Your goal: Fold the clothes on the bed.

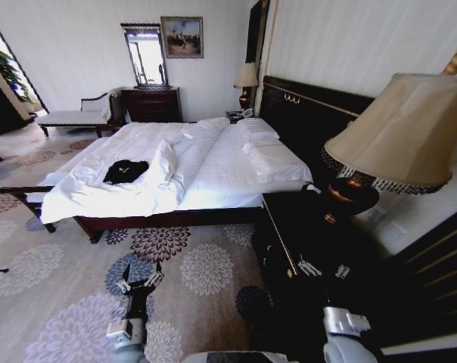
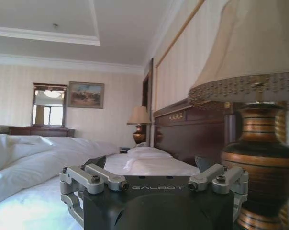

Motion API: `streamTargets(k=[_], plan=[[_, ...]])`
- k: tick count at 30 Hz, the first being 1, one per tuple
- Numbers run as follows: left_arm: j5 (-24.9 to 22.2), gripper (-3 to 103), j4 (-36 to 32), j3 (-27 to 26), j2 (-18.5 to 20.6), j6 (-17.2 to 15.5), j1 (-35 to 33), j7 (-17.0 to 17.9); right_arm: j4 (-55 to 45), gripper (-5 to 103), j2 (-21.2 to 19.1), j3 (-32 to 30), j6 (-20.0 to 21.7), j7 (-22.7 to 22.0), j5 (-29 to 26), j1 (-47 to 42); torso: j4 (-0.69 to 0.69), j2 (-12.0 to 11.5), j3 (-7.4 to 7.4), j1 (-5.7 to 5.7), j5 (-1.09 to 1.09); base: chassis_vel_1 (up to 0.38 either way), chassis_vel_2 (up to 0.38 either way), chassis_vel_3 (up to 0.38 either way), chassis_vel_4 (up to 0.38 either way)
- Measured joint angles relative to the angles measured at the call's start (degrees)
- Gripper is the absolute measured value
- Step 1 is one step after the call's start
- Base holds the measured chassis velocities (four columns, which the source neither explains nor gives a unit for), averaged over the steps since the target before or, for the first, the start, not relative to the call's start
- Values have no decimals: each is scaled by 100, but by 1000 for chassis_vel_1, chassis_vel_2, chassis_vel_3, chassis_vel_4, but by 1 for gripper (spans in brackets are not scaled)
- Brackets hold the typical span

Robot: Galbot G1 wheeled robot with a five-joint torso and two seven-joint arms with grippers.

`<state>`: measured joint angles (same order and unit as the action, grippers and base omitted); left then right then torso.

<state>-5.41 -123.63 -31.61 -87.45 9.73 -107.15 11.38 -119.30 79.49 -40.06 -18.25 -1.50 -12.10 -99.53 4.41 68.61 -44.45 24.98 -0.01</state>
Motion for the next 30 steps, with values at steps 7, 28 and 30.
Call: streamTargets(k=[7,28,30], plan=[[-177,100,-554,-24,101,-540,56,-327,-477,100,-276,59,880,63,-208,54,1,0,0,0,-1,0,0,0,0],[-354,100,-1374,-107,415,-1133,-74,-1270,-519,100,-150,-55,720,1102,-19,-260,1,0,0,0,1,0,0,0,0],[-352,100,-1383,-112,420,-1105,-97,-1269,-532,100,-132,-55,723,1103,-11,-273,0,0,0,0,1,0,0,0,0]])
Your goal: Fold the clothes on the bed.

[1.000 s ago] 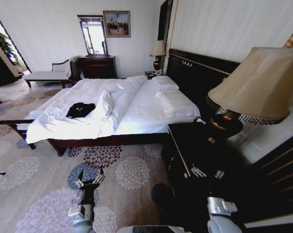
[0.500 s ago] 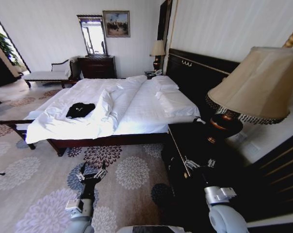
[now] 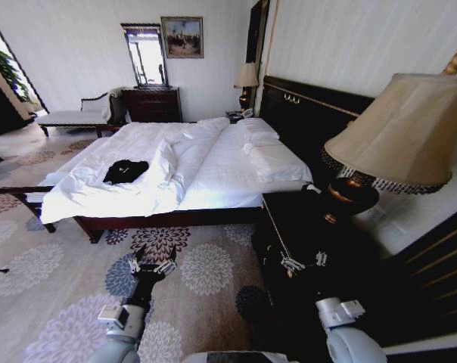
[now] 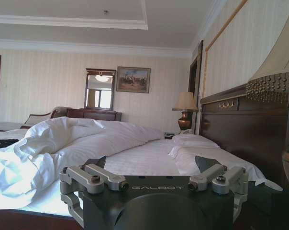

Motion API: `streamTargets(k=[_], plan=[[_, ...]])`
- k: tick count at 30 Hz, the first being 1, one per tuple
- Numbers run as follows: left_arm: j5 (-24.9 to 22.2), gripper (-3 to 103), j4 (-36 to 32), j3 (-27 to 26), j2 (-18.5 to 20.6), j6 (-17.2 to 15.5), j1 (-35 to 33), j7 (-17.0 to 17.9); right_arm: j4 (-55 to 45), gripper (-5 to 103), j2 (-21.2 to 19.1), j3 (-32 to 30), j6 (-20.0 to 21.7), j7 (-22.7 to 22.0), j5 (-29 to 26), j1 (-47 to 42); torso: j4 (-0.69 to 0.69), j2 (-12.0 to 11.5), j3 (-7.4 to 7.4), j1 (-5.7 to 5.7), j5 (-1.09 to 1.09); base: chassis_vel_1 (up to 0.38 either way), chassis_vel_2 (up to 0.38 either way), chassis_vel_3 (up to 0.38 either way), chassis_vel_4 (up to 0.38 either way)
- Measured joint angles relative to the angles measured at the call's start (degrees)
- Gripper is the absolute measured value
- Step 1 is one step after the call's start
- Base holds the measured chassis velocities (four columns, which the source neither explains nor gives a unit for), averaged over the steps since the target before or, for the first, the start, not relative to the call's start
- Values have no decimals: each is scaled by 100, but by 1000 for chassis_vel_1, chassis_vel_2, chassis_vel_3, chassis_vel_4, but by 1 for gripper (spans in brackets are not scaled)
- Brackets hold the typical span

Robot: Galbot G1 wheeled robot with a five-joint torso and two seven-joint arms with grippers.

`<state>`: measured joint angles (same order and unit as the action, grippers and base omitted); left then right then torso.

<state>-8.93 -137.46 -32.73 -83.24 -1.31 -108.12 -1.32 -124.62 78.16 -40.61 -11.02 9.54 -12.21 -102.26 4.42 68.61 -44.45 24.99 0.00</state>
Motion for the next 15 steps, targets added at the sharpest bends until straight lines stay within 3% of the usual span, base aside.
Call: streamTargets(k=[15], plan=[[16,100,107,-33,-37,172,21,354,-29,100,297,-4,-229,45,151,-122,0,0,0,-1,0,-22,20,22,-19]])
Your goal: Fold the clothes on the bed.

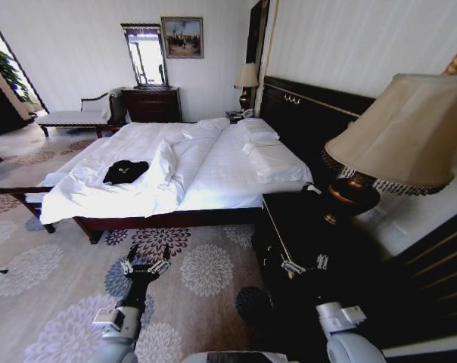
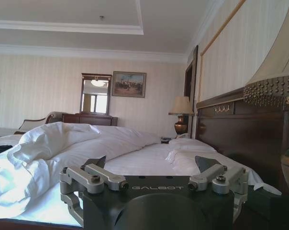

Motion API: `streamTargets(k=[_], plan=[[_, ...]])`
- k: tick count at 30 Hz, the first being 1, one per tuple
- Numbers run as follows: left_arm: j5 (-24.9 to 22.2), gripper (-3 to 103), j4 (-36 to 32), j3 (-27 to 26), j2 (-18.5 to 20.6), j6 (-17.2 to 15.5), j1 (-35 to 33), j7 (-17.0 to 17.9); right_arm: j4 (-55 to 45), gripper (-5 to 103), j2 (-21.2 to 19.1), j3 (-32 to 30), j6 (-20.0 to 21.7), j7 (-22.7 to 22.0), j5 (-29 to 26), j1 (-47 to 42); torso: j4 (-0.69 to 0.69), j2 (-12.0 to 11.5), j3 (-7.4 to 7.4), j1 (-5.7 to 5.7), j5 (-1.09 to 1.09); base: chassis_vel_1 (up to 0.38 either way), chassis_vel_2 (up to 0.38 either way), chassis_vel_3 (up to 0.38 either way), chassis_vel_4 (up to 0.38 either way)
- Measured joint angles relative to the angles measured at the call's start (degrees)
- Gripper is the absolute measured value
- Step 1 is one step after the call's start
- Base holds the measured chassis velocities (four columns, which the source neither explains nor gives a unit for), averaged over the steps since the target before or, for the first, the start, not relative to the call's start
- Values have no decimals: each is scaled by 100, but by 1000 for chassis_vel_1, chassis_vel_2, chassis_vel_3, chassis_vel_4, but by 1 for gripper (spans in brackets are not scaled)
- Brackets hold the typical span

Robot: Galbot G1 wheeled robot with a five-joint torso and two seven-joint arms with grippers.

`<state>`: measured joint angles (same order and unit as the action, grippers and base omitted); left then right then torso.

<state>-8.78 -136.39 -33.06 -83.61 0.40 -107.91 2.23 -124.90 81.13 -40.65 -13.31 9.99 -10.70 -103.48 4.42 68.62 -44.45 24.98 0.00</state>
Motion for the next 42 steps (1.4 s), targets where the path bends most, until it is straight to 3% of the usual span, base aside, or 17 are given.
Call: streamTargets(k=[23,32,35,42], plan=[[-4,100,42,20,65,125,-13,22,99,100,144,23,-112,22,212,35,0,-1,0,2,0,-135,126,140,-133],[53,100,26,26,30,236,-47,19,154,100,13,-23,14,-272,290,154,0,-1,0,1,0,-108,111,108,-111],[134,100,49,53,9,292,-44,15,165,100,-135,5,171,-516,106,240,0,0,0,0,-1,-114,117,117,-97],[256,100,58,103,-39,359,-80,9,120,100,-335,-38,294,-608,-136,331,0,0,0,0,0,-138,132,134,-134]])
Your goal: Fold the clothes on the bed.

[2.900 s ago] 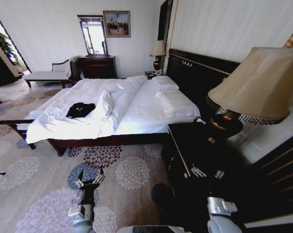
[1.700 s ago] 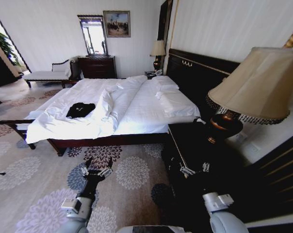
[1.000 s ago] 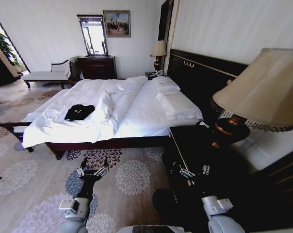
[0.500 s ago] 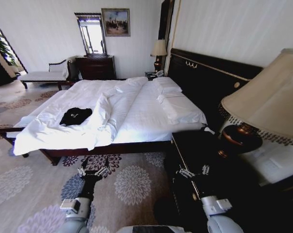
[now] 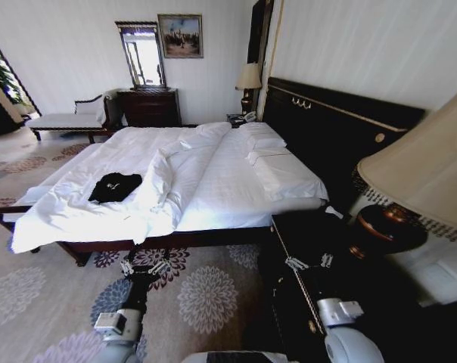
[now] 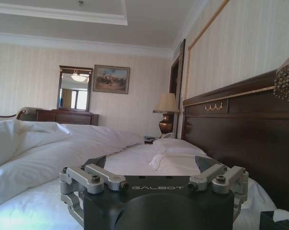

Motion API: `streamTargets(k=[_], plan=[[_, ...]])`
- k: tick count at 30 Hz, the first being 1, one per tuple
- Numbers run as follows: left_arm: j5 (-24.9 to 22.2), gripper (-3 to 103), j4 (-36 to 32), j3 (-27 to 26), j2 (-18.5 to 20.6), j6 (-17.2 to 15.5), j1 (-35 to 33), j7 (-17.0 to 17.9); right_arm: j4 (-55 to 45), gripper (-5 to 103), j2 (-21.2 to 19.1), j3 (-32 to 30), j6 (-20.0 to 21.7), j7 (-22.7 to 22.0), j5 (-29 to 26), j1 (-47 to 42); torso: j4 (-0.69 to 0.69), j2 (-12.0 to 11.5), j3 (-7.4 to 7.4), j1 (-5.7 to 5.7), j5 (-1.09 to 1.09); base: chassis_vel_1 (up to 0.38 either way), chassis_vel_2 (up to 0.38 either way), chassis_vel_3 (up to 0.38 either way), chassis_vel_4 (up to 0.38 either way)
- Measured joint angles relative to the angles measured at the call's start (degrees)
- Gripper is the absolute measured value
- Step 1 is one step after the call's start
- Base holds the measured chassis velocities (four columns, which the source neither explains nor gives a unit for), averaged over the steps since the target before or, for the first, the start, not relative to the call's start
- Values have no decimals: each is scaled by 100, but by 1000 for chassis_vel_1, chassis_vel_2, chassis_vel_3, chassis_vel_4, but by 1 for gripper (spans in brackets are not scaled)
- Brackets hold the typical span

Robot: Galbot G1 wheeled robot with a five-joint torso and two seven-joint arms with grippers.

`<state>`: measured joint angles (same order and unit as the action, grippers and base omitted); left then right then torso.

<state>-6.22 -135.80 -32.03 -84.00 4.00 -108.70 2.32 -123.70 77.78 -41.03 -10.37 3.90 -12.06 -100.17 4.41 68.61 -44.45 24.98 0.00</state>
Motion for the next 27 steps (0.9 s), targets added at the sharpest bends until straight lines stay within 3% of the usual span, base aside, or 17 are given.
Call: streamTargets(k=[27], plan=[[-111,100,-52,-41,4,194,-70,5,5,100,168,-16,-74,-14,96,-174,1,0,0,0,0,-170,173,165,-175]])
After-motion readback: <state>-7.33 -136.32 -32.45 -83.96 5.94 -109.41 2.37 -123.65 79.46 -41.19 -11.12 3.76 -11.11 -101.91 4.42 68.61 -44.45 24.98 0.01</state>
